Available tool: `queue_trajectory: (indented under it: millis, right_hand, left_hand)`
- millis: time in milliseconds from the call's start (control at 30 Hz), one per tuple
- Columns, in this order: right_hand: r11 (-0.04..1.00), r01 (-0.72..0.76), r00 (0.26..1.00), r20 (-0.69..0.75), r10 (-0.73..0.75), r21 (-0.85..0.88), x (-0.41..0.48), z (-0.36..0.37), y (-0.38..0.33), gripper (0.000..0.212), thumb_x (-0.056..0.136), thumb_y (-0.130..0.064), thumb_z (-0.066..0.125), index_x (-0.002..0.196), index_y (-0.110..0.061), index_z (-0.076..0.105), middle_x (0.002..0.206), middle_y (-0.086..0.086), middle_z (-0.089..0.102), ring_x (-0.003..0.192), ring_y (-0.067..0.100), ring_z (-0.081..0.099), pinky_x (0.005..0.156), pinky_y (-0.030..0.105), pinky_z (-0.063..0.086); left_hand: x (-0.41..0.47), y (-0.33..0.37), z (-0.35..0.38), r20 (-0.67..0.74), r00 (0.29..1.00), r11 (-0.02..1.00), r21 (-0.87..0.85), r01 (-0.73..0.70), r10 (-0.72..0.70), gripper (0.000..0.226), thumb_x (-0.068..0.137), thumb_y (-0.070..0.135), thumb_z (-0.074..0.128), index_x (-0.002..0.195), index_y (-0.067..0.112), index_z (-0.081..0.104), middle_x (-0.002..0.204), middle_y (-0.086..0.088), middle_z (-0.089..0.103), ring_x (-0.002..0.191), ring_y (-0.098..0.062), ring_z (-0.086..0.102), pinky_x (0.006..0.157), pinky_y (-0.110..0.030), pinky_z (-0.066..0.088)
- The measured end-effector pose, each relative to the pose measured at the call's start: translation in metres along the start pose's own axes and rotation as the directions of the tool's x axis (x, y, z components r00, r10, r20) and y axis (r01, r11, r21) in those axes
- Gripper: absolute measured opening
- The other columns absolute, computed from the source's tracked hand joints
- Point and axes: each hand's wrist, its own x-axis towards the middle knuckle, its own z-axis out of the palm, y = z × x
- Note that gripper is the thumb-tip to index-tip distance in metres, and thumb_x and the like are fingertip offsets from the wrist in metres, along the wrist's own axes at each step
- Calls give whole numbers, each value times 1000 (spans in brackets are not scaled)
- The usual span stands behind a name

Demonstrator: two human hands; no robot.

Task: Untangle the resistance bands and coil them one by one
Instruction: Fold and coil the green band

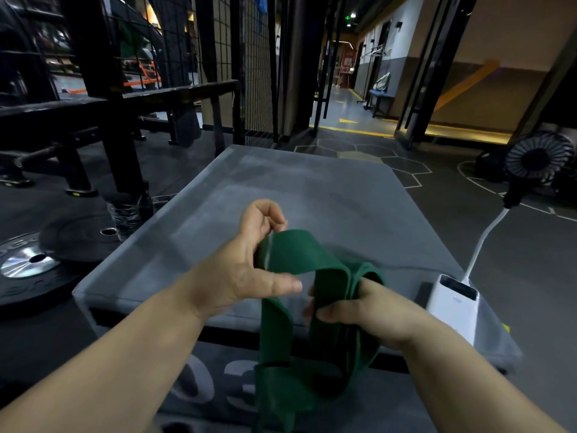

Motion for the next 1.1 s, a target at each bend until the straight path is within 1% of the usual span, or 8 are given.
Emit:
queue_trajectory:
  millis: [133,233,367,433,633,833,967,1100]
  right_hand:
    - [997,-19,974,228,3,69,0,2,0,25,65,1,62,87,-1,75,93,15,73,88,25,69,81,34,55]
    - [997,-30,926,379,0,71,-2,2,-1,31,69,5,57,95,4,72,99,19,70,94,27,67,88,36,51]
    - [999,2,866,499,23,-49,-1,8,-2,40,71,6,58,110,2,65,110,20,65,105,30,61,99,45,48]
    - [991,12,863,503,55,-130,0,11,-2,44,71,4,62,114,-5,65,111,12,66,106,25,62,99,44,48]
    - [994,23,812,582,43,-106,-2,10,-5,49,74,11,62,122,4,58,112,12,65,105,22,62,96,38,49]
    - [984,45,773,618,-144,173,-2,2,0,43,70,17,59,113,16,60,110,14,69,104,27,63,95,41,48]
    - [923,70,699,642,-315,377,0,5,-1,43,64,10,53,103,-3,65,105,13,69,104,34,60,97,49,43]
    - [772,-8,636,599,-487,636,1,6,-6,44,67,2,57,111,-1,55,92,10,69,87,26,67,91,47,37]
  left_hand:
    - [2,0,-5,-102,994,993,121,-15,27,41,63,29,72,95,23,46,80,8,47,67,-7,45,60,-23,38]
    - [9,-7,-13,-329,931,899,439,5,155,29,67,51,63,86,29,62,89,11,52,73,-11,55,71,-31,46]
    - [12,-15,-12,-207,978,660,736,151,7,46,89,54,45,99,19,73,86,6,60,93,-4,55,84,-20,42]
    - [12,-19,-5,-227,970,688,691,223,-87,23,97,33,51,102,26,73,92,15,65,96,2,58,84,-12,42]
    - [12,-28,-2,-242,927,837,408,365,-287,22,101,21,47,92,18,67,87,5,69,86,-11,62,92,-36,48]
    - [12,-21,-2,-284,909,908,200,368,-305,26,101,19,47,81,16,64,66,8,62,65,-5,57,71,-24,46]
    - [12,-13,-3,-228,893,921,-74,382,-388,14,98,11,50,84,12,51,57,2,50,45,-7,46,43,-18,41]
    - [14,-17,0,-194,898,917,-134,375,-396,20,88,28,63,84,13,50,60,0,52,48,-9,47,45,-21,41]
